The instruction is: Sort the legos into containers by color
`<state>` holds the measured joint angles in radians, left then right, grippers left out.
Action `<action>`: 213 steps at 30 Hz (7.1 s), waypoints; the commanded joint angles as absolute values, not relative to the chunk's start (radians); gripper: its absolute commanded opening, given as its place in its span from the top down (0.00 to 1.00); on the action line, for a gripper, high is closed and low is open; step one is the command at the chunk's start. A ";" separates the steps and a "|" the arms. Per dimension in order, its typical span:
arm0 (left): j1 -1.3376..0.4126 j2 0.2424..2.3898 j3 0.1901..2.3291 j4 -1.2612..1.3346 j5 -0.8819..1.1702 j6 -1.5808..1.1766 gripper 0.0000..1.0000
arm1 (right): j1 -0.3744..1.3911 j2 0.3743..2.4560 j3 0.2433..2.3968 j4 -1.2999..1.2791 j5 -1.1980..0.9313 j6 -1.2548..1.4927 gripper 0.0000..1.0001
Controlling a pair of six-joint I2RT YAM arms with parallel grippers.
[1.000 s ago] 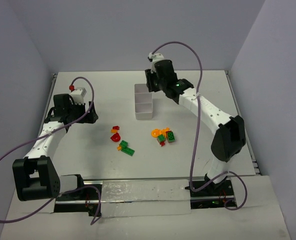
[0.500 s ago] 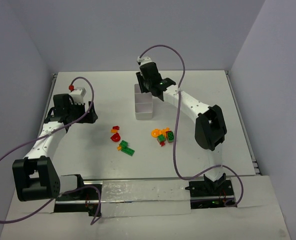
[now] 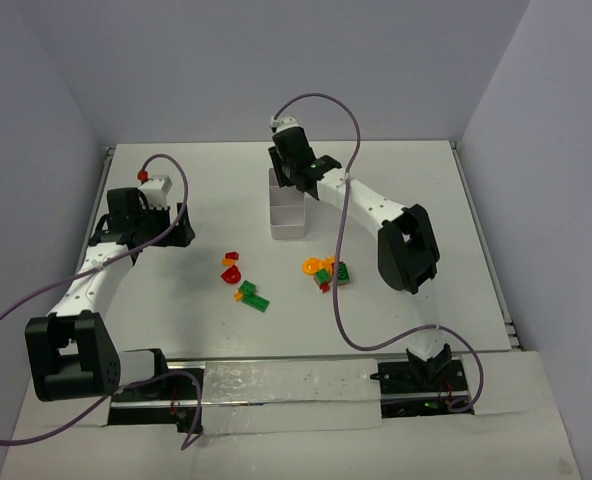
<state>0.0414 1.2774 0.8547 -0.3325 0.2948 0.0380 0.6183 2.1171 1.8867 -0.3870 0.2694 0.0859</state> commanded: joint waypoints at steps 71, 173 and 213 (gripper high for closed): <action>-0.557 1.630 1.005 -0.699 0.540 1.378 0.40 | 0.256 1.507 1.330 -0.726 -0.530 -0.051 0.00; -0.549 1.899 1.619 -0.118 -0.144 -0.163 1.00 | 0.263 1.515 1.319 -0.671 -0.566 0.072 0.07; -0.206 1.409 1.455 -0.330 0.521 -0.126 0.16 | 0.586 1.583 1.460 -0.635 -0.365 -0.143 0.05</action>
<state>-0.3491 1.6134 1.4997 -0.2359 0.2197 -0.1613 0.4398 1.5489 1.3475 -0.6710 -0.4335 -0.0471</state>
